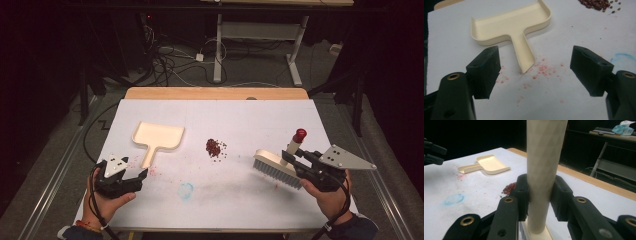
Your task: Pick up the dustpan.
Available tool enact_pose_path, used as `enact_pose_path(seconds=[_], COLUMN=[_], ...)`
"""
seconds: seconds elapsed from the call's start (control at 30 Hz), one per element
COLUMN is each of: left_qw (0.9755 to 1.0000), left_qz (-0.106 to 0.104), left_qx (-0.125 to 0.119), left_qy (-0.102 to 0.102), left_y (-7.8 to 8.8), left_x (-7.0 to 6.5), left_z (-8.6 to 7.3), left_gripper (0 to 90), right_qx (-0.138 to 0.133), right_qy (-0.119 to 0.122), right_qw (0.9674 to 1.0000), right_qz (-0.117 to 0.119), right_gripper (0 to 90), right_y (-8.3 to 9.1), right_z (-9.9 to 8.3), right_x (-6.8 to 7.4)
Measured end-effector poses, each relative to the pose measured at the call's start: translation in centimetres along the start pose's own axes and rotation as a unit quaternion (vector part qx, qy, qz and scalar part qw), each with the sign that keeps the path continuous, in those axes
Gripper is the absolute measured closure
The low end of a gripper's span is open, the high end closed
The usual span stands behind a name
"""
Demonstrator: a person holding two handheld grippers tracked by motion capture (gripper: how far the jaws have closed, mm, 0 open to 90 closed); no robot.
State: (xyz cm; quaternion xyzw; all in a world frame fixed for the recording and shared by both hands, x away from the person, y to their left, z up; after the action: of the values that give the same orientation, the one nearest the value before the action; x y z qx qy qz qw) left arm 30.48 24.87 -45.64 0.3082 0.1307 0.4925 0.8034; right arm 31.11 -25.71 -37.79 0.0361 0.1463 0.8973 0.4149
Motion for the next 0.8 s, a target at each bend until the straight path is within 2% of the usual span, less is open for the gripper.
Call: enact_pose_path(seconds=[0.17, 0.23, 0.3, 0.33, 0.37, 0.43, 0.47, 0.5, 0.53, 0.57, 0.6, 0.7, 0.73, 0.8], left_qw=[1.0, 0.9996, 0.9996, 0.999, 0.9986, 0.9976, 0.9976, 0.9962, 0.9962, 0.994, 0.994, 0.99, 0.99, 0.9882], left_qz=[-0.001, 0.006, 0.005, 0.01, 0.008, 0.004, 0.004, 0.001, 0.001, 0.002, 0.002, -0.007, -0.007, -0.008], left_qx=[0.009, 0.026, 0.029, 0.038, 0.044, 0.059, 0.059, 0.075, 0.075, 0.095, 0.095, 0.116, 0.116, 0.128], left_qy=[-0.003, -0.004, 0.002, 0.021, 0.028, 0.035, 0.035, 0.044, 0.044, 0.054, 0.054, 0.08, 0.08, 0.084], left_y=[-0.1, -1.0, -1.5, -2.5, -3.1, -4.3, -4.3, -5.7, -5.7, -7.1, -7.1, -9.4, -9.4, -10.2], left_x=[-0.1, 0.1, 0.3, 0.9, 1.2, 1.8, 1.8, 2.2, 2.2, 2.5, 2.5, 2.9, 2.9, 3.1], left_z=[0.6, 1.2, 1.4, 1.9, 2.1, 2.5, 2.5, 2.7, 2.7, 2.8, 2.8, 2.8, 2.8, 2.7], left_gripper=[23.7, 23.8, 24.3, 24.6, 24.6, 25.4, 25.4, 25.4, 25.4, 25.4, 25.5, 27.2, 29.0, 32.2], right_qx=[-0.001, -0.002, -0.003, -0.005, -0.006, -0.007, -0.009, -0.009, -0.009, -0.01, -0.011, -0.01, -0.01, -0.007], right_qy=[-0.002, -0.003, -0.002, -0.004, -0.002, -0.006, -0.004, -0.004, -0.004, -0.003, -0.004, -0.003, -0.002, -0.002], right_qw=[1.0, 1.0, 1.0, 1.0, 1.0, 0.9999, 0.9999, 0.9999, 0.9999, 0.9999, 0.9999, 0.9999, 0.9999, 1.0], right_qz=[-0.001, -0.001, -0.003, -0.002, -0.003, -0.005, -0.004, -0.004, -0.004, -0.004, -0.003, -0.002, -0.001, -0.001], right_gripper=[70.1, 70.1, 70.1, 70.0, 70.1, 70.0, 70.1, 70.1, 70.1, 70.0, 70.0, 70.1, 70.0, 70.0], right_y=[0.0, 0.0, 0.0, 0.0, 0.0, 0.0, -0.1, -0.1, -0.1, -0.2, -0.3, -0.3, -0.4, -0.4], right_z=[0.0, 0.0, 0.1, 0.2, 0.3, 0.5, 0.6, 0.6, 0.6, 0.8, 0.8, 0.9, 0.9, 0.8], right_x=[-0.1, 0.0, 0.0, 0.0, 0.0, 0.0, 0.1, 0.2, 0.2, 0.3, 0.4, 0.5, 0.5, 0.5])
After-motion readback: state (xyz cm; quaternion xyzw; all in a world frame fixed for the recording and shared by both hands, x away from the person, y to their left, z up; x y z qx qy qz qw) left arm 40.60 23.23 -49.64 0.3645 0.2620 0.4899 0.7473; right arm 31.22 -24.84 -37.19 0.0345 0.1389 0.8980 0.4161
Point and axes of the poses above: each handheld gripper's, and its own axes: y roughly backward along the jaws, z roughly out of its top, x roughly to its left, the point moved 2 cm from there along -y, roughly forward along the jaws, and after that the axes turned 2 degrees about -y, right-handed, at the moved point
